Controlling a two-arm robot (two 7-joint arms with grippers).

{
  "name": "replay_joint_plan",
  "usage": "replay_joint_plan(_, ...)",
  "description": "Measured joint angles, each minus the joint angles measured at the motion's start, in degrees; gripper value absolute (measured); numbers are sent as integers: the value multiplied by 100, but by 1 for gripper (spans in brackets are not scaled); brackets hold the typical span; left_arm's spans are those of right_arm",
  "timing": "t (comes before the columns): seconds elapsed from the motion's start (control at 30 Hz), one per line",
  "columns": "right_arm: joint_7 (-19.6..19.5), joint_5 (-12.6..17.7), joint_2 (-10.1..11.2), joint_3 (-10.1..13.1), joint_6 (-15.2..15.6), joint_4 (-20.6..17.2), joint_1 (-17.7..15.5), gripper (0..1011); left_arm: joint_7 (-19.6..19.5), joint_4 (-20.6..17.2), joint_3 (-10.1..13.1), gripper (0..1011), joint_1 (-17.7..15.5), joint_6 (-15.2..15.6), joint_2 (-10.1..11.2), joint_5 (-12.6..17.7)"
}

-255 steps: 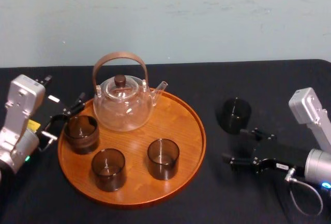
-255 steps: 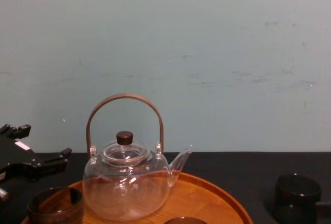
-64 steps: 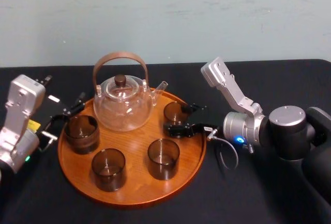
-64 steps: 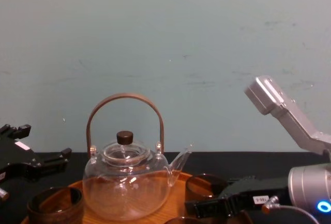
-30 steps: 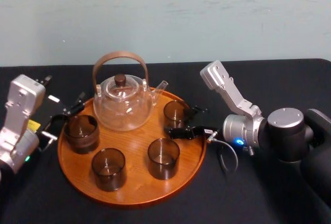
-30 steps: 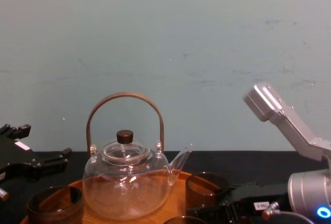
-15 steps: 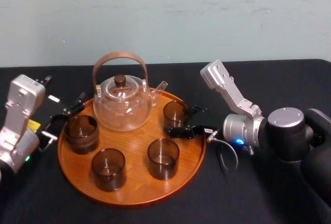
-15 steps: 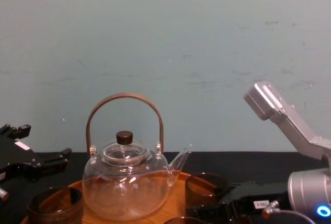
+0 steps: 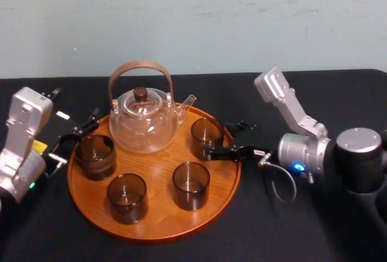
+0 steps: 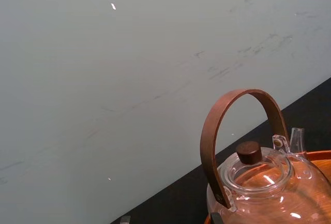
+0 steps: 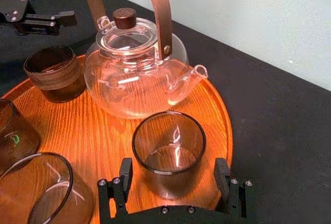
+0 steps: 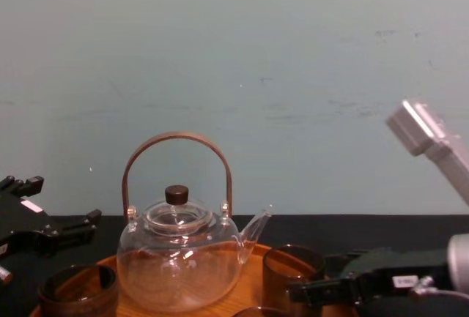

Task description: Pick up the glass from the table and place it on the tray.

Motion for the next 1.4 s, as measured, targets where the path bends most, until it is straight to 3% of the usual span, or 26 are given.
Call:
replay_joint_plan(0.5, -233, 264, 587, 334, 147, -850, -546, 1002, 0, 0, 0, 1001, 0, 0, 0, 0)
replay_joint_plan(0.83, -587, 584, 930, 822, 157, -1299, -999, 1003, 0, 0, 0, 1001, 0, 0, 0, 0)
replay_joint_plan(1.13, -1077, 729, 902, 1253, -96, -1416, -1369, 1003, 0, 0, 0, 1001, 0, 0, 0, 0)
replay_joint_plan(1.4, -1454, 663, 653, 1581, -759, -1420, -1741, 1002, 0, 0, 0, 1001, 0, 0, 0, 0)
